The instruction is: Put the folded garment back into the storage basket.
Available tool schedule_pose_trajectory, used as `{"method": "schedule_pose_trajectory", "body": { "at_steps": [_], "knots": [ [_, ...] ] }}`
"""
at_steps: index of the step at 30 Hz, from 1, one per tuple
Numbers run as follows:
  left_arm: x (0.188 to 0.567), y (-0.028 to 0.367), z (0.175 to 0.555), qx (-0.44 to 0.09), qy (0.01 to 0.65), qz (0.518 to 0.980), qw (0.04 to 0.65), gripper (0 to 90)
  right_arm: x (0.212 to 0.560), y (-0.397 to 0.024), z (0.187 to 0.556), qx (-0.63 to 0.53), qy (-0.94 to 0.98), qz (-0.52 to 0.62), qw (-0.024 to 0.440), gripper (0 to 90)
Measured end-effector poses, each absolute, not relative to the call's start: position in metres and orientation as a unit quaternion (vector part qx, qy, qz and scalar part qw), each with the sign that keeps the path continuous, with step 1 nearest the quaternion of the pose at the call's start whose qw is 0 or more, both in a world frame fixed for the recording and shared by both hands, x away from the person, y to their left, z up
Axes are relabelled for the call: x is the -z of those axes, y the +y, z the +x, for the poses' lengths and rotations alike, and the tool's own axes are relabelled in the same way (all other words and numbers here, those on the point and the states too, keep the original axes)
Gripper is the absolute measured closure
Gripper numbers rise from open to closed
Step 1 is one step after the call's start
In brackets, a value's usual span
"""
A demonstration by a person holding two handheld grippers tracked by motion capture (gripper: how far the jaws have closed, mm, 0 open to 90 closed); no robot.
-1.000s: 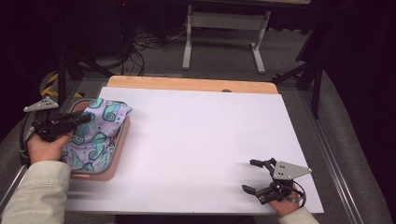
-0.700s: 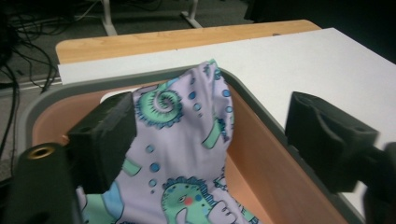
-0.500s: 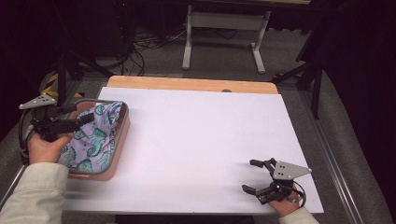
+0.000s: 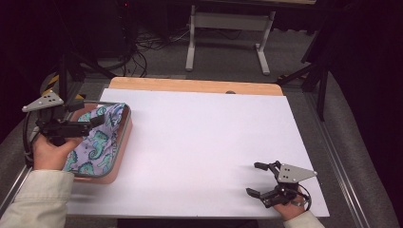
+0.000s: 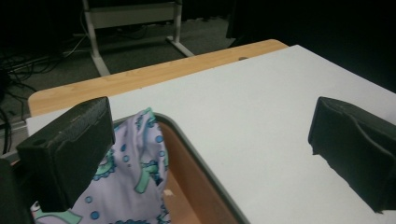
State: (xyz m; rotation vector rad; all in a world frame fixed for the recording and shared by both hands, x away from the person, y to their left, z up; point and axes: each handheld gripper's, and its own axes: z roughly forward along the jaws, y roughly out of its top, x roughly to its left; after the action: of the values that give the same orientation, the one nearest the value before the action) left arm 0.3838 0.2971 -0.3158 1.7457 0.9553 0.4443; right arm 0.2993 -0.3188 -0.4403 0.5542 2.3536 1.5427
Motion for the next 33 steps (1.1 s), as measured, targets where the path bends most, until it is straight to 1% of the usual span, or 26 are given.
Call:
{"method": "schedule_pose_trajectory", "body": {
  "at_steps": [5, 6, 8, 9, 14, 18, 25, 33],
  "knots": [
    [0.306, 0.282, 0.377, -0.187, 0.38, 0.735, 0.531, 1.1, 0.44, -0.319, 0.299, -0.533, 0.813, 0.192, 0.136, 8.1],
    [0.301, 0.275, 0.374, -0.184, 0.363, 0.736, 0.541, 1.0, 0.44, -0.319, 0.299, -0.533, 0.813, 0.192, 0.137, 8.1],
    [0.3, 0.273, 0.373, -0.183, 0.357, 0.737, 0.544, 1.1, 0.44, -0.319, 0.299, -0.533, 0.812, 0.192, 0.137, 8.1],
    [0.298, 0.266, 0.37, -0.181, 0.337, 0.742, 0.55, 1.3, 0.44, -0.319, 0.3, -0.533, 0.813, 0.191, 0.137, 8.1],
    [0.294, 0.253, 0.365, -0.181, 0.319, 0.743, 0.559, 1.5, 0.44, -0.319, 0.299, -0.534, 0.812, 0.192, 0.137, 8.1],
    [0.29, 0.235, 0.359, -0.178, 0.296, 0.745, 0.57, 1.7, 0.44, -0.32, 0.299, -0.534, 0.812, 0.192, 0.137, 8.1],
    [0.295, 0.212, 0.356, -0.152, 0.261, 0.752, 0.587, 2.0, 0.44, -0.32, 0.3, -0.536, 0.81, 0.193, 0.136, 8.1],
    [0.306, 0.19, 0.354, -0.138, 0.243, 0.752, 0.597, 1.8, 0.44, -0.321, 0.299, -0.537, 0.81, 0.193, 0.135, 8.1]
  ]
}}
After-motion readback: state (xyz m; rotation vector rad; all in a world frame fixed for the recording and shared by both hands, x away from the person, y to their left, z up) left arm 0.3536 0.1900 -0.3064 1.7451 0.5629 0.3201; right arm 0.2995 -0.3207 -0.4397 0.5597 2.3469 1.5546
